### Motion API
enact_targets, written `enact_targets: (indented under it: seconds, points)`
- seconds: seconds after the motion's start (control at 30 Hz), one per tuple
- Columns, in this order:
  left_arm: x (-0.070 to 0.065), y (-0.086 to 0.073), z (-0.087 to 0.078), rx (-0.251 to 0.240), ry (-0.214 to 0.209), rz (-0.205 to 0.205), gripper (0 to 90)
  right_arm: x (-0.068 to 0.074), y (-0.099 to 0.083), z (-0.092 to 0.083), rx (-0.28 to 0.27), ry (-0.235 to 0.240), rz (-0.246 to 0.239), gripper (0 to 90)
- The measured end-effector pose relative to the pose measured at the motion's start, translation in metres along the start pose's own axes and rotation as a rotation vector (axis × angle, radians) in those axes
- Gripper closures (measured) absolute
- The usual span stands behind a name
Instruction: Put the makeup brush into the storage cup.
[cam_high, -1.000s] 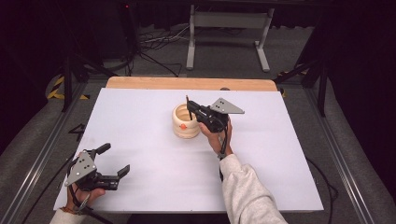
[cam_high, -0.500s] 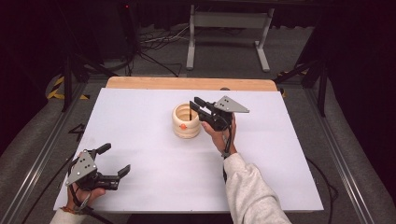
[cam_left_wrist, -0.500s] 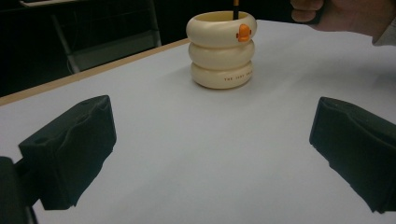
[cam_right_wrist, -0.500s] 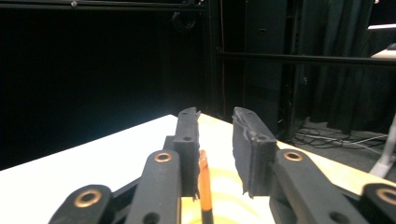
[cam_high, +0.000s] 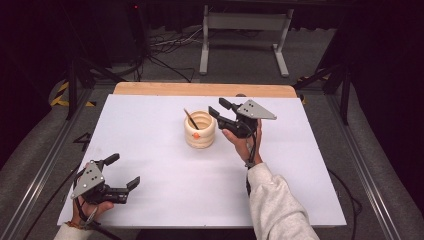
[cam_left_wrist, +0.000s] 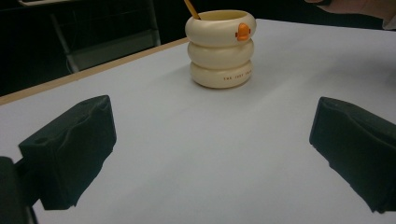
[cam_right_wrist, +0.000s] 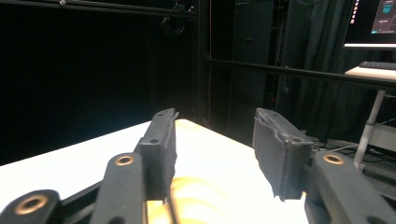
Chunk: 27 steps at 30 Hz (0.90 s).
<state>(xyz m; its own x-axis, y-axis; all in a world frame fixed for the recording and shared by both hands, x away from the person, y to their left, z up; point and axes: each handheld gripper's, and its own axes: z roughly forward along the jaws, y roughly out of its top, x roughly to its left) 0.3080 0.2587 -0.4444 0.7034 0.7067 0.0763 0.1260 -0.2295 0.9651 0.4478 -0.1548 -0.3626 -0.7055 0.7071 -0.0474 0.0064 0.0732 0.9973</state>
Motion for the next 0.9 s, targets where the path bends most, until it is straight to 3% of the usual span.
enact_targets:
  seconds: [0.37,0.9]
  points:
    - [-0.001,0.000,0.000,0.001,-0.002,0.002,1.3,0.003,0.008,-0.011,0.017,-0.033,-0.049,32.2]
    - [-0.002,0.001,0.000,0.007,0.000,0.009,1.3,0.003,0.019,-0.034,0.014,-0.119,-0.109,13.6]
